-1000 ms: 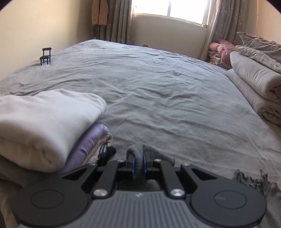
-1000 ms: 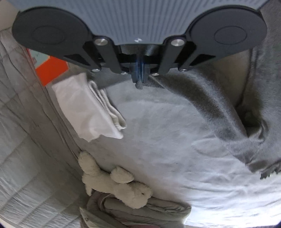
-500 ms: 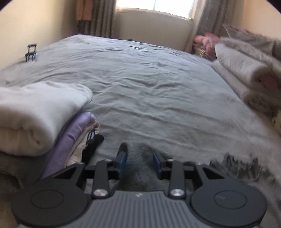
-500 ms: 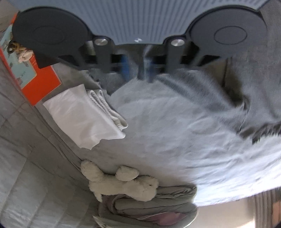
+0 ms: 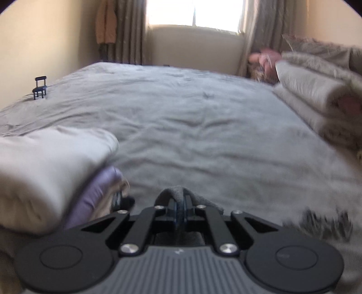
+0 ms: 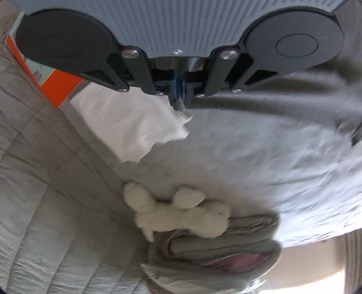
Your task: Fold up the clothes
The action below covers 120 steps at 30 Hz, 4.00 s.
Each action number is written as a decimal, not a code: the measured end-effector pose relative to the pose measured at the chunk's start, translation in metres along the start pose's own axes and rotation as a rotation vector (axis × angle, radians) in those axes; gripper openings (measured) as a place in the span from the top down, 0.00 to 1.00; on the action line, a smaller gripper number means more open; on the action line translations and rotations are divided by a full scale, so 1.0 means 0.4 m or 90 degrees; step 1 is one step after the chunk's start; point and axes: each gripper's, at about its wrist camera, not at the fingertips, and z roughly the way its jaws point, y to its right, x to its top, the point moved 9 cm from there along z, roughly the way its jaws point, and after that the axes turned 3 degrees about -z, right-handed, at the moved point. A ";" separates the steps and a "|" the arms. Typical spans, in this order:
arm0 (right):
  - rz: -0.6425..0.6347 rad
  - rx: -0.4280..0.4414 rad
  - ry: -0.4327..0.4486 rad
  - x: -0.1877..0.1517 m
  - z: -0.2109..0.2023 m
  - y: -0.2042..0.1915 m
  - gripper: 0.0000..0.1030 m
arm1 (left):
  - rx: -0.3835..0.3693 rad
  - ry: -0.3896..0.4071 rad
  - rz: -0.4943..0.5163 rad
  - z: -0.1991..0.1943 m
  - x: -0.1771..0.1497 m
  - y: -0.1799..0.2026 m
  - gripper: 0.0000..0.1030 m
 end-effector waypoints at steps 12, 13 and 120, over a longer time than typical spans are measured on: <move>-0.016 0.004 -0.013 0.046 0.091 -0.039 0.52 | -0.010 -0.049 0.025 0.003 -0.008 -0.009 0.89; -0.012 -0.001 -0.012 0.043 0.092 -0.032 0.51 | -0.009 -0.049 0.028 -0.007 -0.007 -0.012 0.88; 0.036 0.078 0.039 -0.071 -0.566 -0.014 0.28 | -0.149 0.041 0.114 -0.489 -0.184 -0.140 0.48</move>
